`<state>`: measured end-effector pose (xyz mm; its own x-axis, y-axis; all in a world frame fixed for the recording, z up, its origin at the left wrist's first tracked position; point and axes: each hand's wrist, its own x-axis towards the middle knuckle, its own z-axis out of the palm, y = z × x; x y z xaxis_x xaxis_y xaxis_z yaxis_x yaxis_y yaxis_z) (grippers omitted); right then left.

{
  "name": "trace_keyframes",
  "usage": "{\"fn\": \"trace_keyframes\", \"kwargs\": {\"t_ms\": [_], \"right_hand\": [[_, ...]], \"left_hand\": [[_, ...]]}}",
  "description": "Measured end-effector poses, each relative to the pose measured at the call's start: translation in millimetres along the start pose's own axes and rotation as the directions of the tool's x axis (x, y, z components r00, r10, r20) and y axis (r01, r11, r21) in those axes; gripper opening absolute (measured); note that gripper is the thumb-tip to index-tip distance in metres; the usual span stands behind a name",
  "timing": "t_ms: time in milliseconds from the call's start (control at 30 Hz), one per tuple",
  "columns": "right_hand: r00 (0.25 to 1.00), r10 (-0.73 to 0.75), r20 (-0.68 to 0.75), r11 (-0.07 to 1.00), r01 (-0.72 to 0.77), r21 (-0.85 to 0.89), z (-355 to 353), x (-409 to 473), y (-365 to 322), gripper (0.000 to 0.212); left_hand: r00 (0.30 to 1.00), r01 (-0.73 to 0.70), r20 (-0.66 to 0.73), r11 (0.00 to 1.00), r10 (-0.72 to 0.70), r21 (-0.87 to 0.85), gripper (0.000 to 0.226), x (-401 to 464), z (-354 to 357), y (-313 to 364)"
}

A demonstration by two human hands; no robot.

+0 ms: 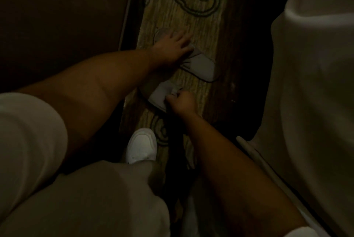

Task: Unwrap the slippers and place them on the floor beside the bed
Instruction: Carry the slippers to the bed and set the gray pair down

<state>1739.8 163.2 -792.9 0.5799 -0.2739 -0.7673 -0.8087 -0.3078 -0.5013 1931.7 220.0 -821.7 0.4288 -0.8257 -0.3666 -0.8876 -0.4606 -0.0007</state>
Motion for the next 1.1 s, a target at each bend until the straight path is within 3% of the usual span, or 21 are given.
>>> {"fn": "trace_keyframes", "kwargs": {"t_ms": [100,133,200,267,333,467,567,800,1100], "right_hand": [[0.989,-0.114,-0.093,0.958,0.084,-0.274,-16,5,-1,0.036],[0.986,-0.124,-0.109,0.953,0.088,-0.29,-18,9,-2,0.04],[0.994,-0.019,-0.112,0.989,0.002,-0.151,-21,18,0,0.047],[0.99,0.132,-0.046,0.991,-0.131,0.025,-20,24,5,0.059],[0.985,0.173,-0.01,0.985,-0.173,0.014,-15,26,13,0.065],[0.999,0.004,-0.033,0.962,-0.013,-0.274,-6,22,14,0.062],[0.992,-0.128,0.017,0.929,0.125,-0.347,2,24,-7,0.054],[0.995,-0.06,0.083,0.922,0.087,-0.379,12,35,-23,0.058],[1.0,-0.021,-0.012,0.943,0.016,-0.333,19,37,-21,0.057]], "left_hand": [[0.991,0.001,0.13,1.0,-0.004,0.029,0.102,11,-3,-7],[0.984,0.02,0.177,1.0,-0.024,0.024,0.11,13,-5,-10],[0.97,0.047,0.237,0.999,-0.048,0.006,0.122,19,-10,-9],[0.974,0.053,0.224,0.998,-0.045,-0.032,0.12,26,-14,-2],[0.979,0.084,0.19,0.993,-0.068,-0.078,0.115,22,-13,2],[0.966,0.196,0.189,0.975,-0.173,-0.108,0.111,-8,-4,-7],[0.955,0.242,0.219,0.951,-0.199,-0.19,0.113,-28,-5,-20],[0.951,0.278,0.219,0.916,-0.219,-0.291,0.105,-33,-4,-7],[0.962,0.226,0.216,0.93,-0.166,-0.29,0.091,-28,-14,-18]]}}
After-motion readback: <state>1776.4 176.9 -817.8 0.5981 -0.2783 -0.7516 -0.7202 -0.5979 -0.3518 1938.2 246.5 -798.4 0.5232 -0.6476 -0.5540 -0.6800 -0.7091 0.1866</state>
